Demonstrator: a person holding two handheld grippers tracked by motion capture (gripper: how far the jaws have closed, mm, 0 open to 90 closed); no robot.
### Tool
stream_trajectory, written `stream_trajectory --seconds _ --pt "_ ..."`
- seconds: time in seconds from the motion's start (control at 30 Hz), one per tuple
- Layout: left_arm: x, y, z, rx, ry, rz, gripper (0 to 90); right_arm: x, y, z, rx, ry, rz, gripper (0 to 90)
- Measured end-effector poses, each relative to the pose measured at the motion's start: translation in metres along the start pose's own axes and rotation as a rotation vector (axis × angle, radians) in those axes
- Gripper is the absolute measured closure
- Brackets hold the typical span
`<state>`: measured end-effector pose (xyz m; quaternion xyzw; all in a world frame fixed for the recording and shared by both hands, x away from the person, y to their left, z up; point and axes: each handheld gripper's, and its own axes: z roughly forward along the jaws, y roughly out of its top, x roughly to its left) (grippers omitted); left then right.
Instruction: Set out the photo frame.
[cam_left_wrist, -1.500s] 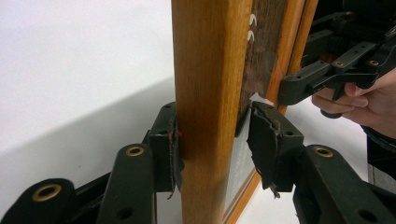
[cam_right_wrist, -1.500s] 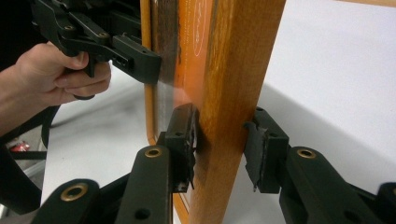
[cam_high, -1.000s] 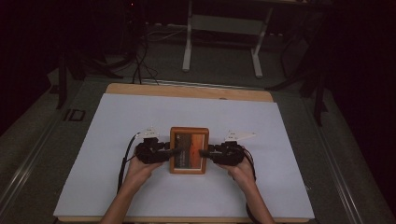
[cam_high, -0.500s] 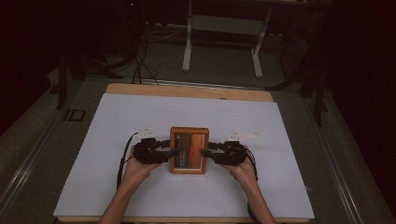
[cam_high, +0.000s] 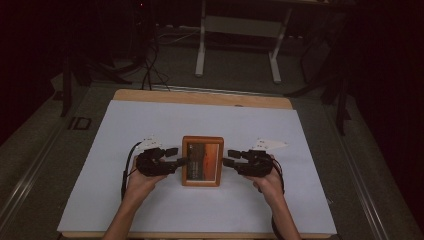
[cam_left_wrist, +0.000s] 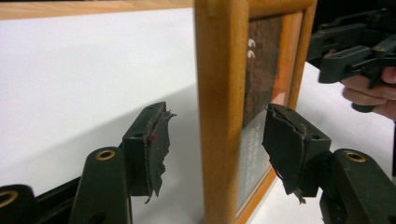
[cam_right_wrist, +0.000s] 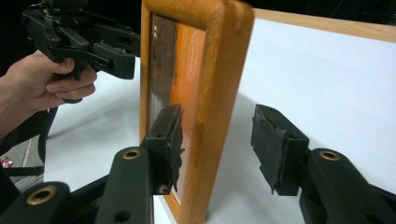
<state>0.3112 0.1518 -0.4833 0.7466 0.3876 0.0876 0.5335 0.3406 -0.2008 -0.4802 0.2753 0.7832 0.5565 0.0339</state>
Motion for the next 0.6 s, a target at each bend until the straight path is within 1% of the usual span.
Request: stream_trajectory --seconds 0.03,0.07,0.13,0.23,0.4,0.47,0.53,0.57,0.6 --pt "0.000 0.000 0.000 0.000 0.000 0.000 40.7 -0.001 0.000 -0.002 -0.002 -0.004 0.000 52.6" --pt "0.001 0.001 -0.007 -0.009 0.014 0.004 40.3 -0.002 0.000 -0.007 -0.008 -0.010 0.004 51.8" --pt "0.002 0.001 -0.011 -0.014 0.021 0.005 40.2 -0.004 -0.001 -0.011 -0.010 -0.020 0.009 51.5" --pt "0.004 0.001 -0.017 -0.018 0.043 0.011 40.0 -0.007 -0.002 -0.016 -0.011 -0.036 0.015 51.2" --pt "0.009 -0.001 -0.026 -0.011 0.093 0.012 39.6 -0.011 -0.005 -0.025 -0.001 -0.072 0.017 50.7" --pt "0.012 -0.004 -0.029 0.003 0.127 0.011 39.6 -0.013 -0.006 -0.029 0.010 -0.091 0.018 50.4" --pt "0.016 -0.009 -0.031 0.030 0.189 0.015 39.4 -0.016 -0.009 -0.033 0.021 -0.122 0.018 48.6" --pt "0.019 -0.011 -0.032 0.050 0.220 0.015 39.0 -0.019 -0.010 -0.036 0.033 -0.145 0.026 46.7" --pt "0.019 -0.011 -0.032 0.050 0.220 0.015 38.9 -0.021 -0.012 -0.038 0.052 -0.179 0.033 44.9"
